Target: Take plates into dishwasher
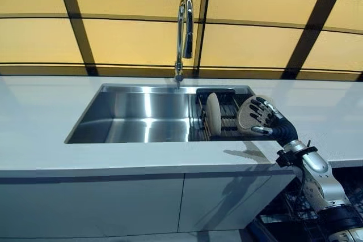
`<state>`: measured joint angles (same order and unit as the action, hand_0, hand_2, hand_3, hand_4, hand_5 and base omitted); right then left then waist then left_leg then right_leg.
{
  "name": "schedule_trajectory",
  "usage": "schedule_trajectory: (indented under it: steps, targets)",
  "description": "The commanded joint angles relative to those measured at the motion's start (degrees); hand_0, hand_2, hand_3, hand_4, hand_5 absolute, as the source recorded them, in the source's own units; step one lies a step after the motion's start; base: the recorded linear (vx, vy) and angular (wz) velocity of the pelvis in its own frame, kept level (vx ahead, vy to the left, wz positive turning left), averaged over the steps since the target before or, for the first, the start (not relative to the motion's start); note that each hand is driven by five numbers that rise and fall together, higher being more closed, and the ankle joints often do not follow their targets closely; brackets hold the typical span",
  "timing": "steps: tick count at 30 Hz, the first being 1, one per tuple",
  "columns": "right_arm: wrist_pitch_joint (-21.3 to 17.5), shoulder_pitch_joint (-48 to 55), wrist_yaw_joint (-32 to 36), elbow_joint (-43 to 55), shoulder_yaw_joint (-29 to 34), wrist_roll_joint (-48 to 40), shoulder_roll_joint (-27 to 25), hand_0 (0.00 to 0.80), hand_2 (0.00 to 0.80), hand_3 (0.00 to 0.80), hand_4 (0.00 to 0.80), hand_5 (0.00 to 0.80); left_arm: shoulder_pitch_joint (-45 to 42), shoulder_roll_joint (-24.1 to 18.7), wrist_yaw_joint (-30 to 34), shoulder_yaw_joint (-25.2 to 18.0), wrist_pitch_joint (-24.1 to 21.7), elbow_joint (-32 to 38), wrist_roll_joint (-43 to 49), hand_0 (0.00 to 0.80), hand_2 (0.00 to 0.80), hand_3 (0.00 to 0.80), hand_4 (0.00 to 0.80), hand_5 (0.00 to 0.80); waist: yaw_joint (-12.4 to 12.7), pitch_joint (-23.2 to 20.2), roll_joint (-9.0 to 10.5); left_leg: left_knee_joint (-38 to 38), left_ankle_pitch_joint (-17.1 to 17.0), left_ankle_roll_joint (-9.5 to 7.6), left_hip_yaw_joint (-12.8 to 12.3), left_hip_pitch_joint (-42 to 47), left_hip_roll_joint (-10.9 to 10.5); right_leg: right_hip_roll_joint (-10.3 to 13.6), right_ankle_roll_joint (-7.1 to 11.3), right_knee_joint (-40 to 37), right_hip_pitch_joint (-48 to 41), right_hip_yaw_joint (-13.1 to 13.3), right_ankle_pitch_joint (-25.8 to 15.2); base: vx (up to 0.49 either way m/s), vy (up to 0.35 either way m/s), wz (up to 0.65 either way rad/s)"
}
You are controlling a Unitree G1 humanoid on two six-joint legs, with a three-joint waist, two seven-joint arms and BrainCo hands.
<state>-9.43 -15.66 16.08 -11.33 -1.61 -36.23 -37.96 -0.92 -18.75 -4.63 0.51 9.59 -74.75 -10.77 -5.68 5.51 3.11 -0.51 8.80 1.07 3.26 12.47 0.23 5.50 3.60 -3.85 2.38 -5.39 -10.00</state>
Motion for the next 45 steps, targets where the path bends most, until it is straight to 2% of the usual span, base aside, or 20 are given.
schedule_trajectory:
  steps: [1, 3, 4, 5, 7, 9, 11, 13, 14, 15, 17, 18, 20, 21, 22, 24, 26, 32, 36, 45]
  targets:
    - [-2.3, -2.9, -2.0, 1.6, 2.9, 0.0, 0.6, 0.000, 0.000, 0.000, 0.000, 0.000, 0.3, -2.9, -0.9, 0.3, 0.0, -1.7, 0.3, 0.000, 0.000, 0.000, 0.000, 0.000, 2.6, -1.4, 1.30, 5.2, 2.4, -1.23, -0.4, -1.0, -3.9, 7.2, 7.23, 7.3, 7.6, -1.1, -5.3, 0.034, -0.017, 0.00]
    - [-2.4, -3.7, -2.5, 0.8, 2.6, 0.0, 0.9, 0.000, 0.000, 0.000, 0.000, 0.000, -0.3, -3.0, -1.2, -0.4, 0.3, -1.4, -0.6, 0.000, 0.000, 0.000, 0.000, 0.000, 3.8, -1.2, 1.11, 4.9, 1.8, -0.96, -2.7, -0.9, -4.0, 8.3, 7.55, 8.8, 7.5, -5.1, -6.2, 0.002, -0.017, -0.07]
    - [-2.3, -4.0, -2.6, 0.6, 2.4, 0.1, 1.0, 0.000, 0.000, 0.000, 0.000, 0.000, -0.4, -3.1, -1.2, -0.5, 0.2, -1.4, -0.7, 0.000, 0.000, 0.000, 0.000, 0.000, 4.0, -1.2, 1.00, 4.8, 1.5, -0.89, -3.2, -1.0, -3.9, 8.5, 7.51, 9.3, 7.4, -5.9, -6.1, -0.040, -0.033, -0.36]
    - [-1.7, -5.3, -3.8, 0.0, 1.7, 0.6, 1.2, 0.000, 0.000, 0.000, 0.000, 0.000, -0.8, -3.1, -1.6, -1.0, 0.2, -1.3, -1.0, 0.000, 0.000, 0.000, 0.000, 0.000, 4.9, -1.2, 0.45, 4.7, 0.4, -0.59, -5.1, -1.6, -3.1, 8.6, 6.97, 11.5, 6.8, -7.5, -4.7, -0.032, -0.048, -0.57]
    - [-1.0, -6.3, -5.3, -0.4, 1.2, 1.4, 1.0, 0.000, 0.000, 0.000, 0.000, 0.000, -0.8, -3.3, -1.8, -1.1, 0.6, -1.2, -1.6, 0.000, 0.000, 0.000, 0.000, 0.000, 5.2, -1.4, 0.10, 4.9, -0.2, -0.35, -6.2, -2.1, -2.2, 8.3, 6.28, 12.2, 6.2, -7.9, -3.0, -0.005, -0.077, -0.55]
    - [-0.9, -8.2, -7.2, -1.4, 0.4, 2.5, 0.2, 0.000, 0.000, 0.000, 0.000, 0.000, -0.4, -3.4, -2.3, -1.4, 1.6, -0.9, -2.8, 0.000, 0.000, 0.000, 0.000, 0.000, 5.8, -2.2, -0.24, 5.0, -0.4, 0.37, -8.5, -2.0, -0.2, 7.1, 4.87, 11.4, 4.1, -10.4, 1.9, 0.051, -0.141, -0.06]
    - [-0.9, -9.4, -8.3, -2.1, 0.2, 2.5, -0.7, 0.000, 0.000, 0.000, 0.000, 0.000, -0.1, -3.3, -2.6, -1.5, 1.9, -0.8, -3.0, 0.000, 0.000, 0.000, 0.000, 0.000, 5.6, -2.7, 0.10, 5.8, 0.5, 0.69, -8.4, -1.5, 0.4, 5.8, 4.11, 10.3, 3.4, -10.1, 3.7, 0.098, -0.147, 0.10]
    - [0.1, -11.9, -10.8, -3.7, -0.6, 2.5, -2.4, 0.000, 0.000, 0.000, 0.000, 0.000, -0.2, -2.6, -3.0, -1.5, 1.4, -0.9, -4.2, 0.000, 0.000, 0.000, 0.000, 0.000, 5.6, -3.3, 0.31, 10.7, -1.0, 2.40, -6.7, -1.4, 1.1, 4.4, 2.43, 9.3, 2.7, -9.7, 4.7, 0.083, -0.134, -0.22]
    - [0.3, -12.6, -10.9, -4.3, -0.9, 2.3, -2.9, 0.000, 0.000, 0.000, 0.000, 0.000, -0.4, -2.3, -3.2, -1.4, 1.1, -0.9, -4.5, 0.000, 0.000, 0.000, 0.000, 0.000, 5.7, -3.3, 0.33, 13.2, -2.7, 2.97, -6.1, -2.0, 1.2, 3.9, 1.89, 8.8, 2.3, -9.5, 4.9, 0.048, -0.121, -0.50]
    - [0.1, -14.1, -11.8, -6.0, -1.8, 2.4, -3.7, 0.000, 0.000, 0.000, 0.000, 0.000, -0.6, -1.3, -3.3, -1.1, 0.2, -1.0, -5.3, 0.000, 0.000, 0.000, 0.000, 0.000, 6.1, -3.0, 0.49, 20.7, -7.2, 4.28, -4.9, -5.3, 1.1, 2.6, 0.40, 7.2, 0.7, -8.8, 5.4, 0.043, -0.105, -0.53]
    - [0.5, -15.7, -13.7, -7.8, -2.0, 2.2, -4.9, 0.000, 0.000, 0.000, 0.000, 0.000, -0.9, -0.3, -3.2, 0.2, -0.1, 0.0, -6.0, 0.000, 0.000, 0.000, 0.000, 0.000, 7.8, -2.0, 1.24, 27.2, -11.5, 5.31, -4.6, -12.5, 0.8, 2.5, -0.85, 5.4, -2.7, -8.4, 6.0, 0.049, -0.053, -0.66]
    - [0.8, -16.3, -14.4, -8.4, -1.9, 2.3, -5.1, 0.000, 0.000, 0.000, 0.000, 0.000, -0.8, -0.1, -3.4, 1.0, 0.0, 0.5, -6.6, 0.000, 0.000, 0.000, 0.000, 0.000, 8.3, -1.6, 0.84, 25.7, -11.5, 5.51, -4.9, -14.0, 1.4, 1.9, -0.77, 4.8, -4.1, -8.2, 6.5, 0.071, 0.066, -0.59]
    - [1.2, -18.7, -17.2, -10.4, -2.4, 2.9, -6.1, 0.000, 0.000, 0.000, 0.000, 0.000, -0.2, 0.6, -3.6, 2.5, 0.7, 1.8, -6.8, 0.000, 0.000, 0.000, 0.000, 0.000, 10.0, -0.4, -0.17, 13.6, -13.8, 5.97, -8.5, -17.0, 4.0, 1.2, 0.47, 3.0, -7.9, -7.2, 7.7, 0.114, 0.125, -0.37]
    - [1.6, -18.9, -17.8, -10.2, -2.4, 2.7, -6.3, 0.000, 0.000, 0.000, 0.000, 0.000, 0.1, 0.6, -3.7, 2.6, 1.0, 2.1, -6.7, 0.000, 0.000, 0.000, 0.000, 0.000, 10.1, -0.2, -0.18, 13.8, -15.0, 6.18, -8.7, -17.6, 4.6, 1.2, 0.49, 3.1, -8.2, -7.2, 7.8, 0.072, 0.070, -0.32]
    - [2.4, -19.3, -18.9, -10.1, -2.1, 2.9, -7.2, 0.000, 0.000, 0.000, 0.000, 0.000, 0.8, 0.5, -4.0, 3.1, 1.6, 2.4, -7.1, 0.000, 0.000, 0.000, 0.000, 0.000, 10.1, -0.2, 0.22, 14.3, -14.2, 6.00, -8.7, -17.9, 4.4, 1.8, 0.60, 2.9, -8.3, -7.6, 7.7, 0.030, 0.040, -0.30]
    - [3.9, -20.1, -19.4, -10.6, -1.6, 2.0, -8.8, 0.000, 0.000, 0.000, 0.000, 0.000, 1.8, 0.7, -4.3, 4.0, 2.1, 1.9, -7.3, 0.000, 0.000, 0.000, 0.000, 0.000, 9.9, -1.4, 0.38, 7.1, -11.0, 5.04, -9.1, -15.0, 3.6, 2.5, 1.45, 2.1, -8.3, -8.8, 7.5, 0.071, 0.087, -0.42]
    - [4.5, -19.6, -20.4, -11.2, -0.4, 2.5, -10.3, 0.000, 0.000, 0.000, 0.000, 0.000, 2.2, 0.6, -4.8, 4.2, 2.3, 1.4, -7.4, 0.000, 0.000, 0.000, 0.000, 0.000, 9.0, -2.8, 0.26, 3.7, -10.3, 4.85, -9.5, -12.1, 3.3, 2.5, 1.84, 1.7, -7.9, -9.3, 7.1, 0.087, 0.085, -0.47]
    - [6.9, -19.7, -21.8, -14.6, 0.6, 3.9, -12.0, 0.000, 0.000, 0.000, 0.000, 0.000, 2.6, -0.4, -4.7, 4.3, 2.8, 0.9, -6.8, 0.000, 0.000, 0.000, 0.000, 0.000, 8.3, -4.9, 0.02, 1.6, -8.8, 4.30, -10.8, -9.1, 2.6, 2.8, 2.37, 1.2, -7.4, -10.1, 6.8, 0.087, 0.019, -0.15]
    - [10.4, -23.4, -21.7, -19.4, -1.8, 4.6, -11.7, 0.000, 0.000, 0.000, 0.000, 0.000, 2.0, -1.1, -4.4, 4.0, 1.8, 0.8, -7.3, 0.000, 0.000, 0.000, 0.000, 0.000, 10.2, -4.9, -0.31, -0.8, -9.4, 4.08, -13.8, -7.6, 3.5, 4.9, 3.82, 1.6, -8.1, -15.1, 6.0, 0.040, -0.012, 0.06]
    - [13.6, -26.0, -15.0, -22.4, -5.1, 2.6, -11.8, 0.000, 0.000, 0.000, 0.000, 0.000, 2.1, -1.7, -4.2, 4.7, 1.1, 0.5, -6.2, 0.000, 0.000, 0.000, 0.000, 0.000, 10.7, -5.0, 0.33, -3.0, -10.0, 3.60, -13.6, -7.2, 3.2, 4.6, 3.91, 0.8, -8.0, -14.8, 5.8, 0.060, -0.003, 0.10]
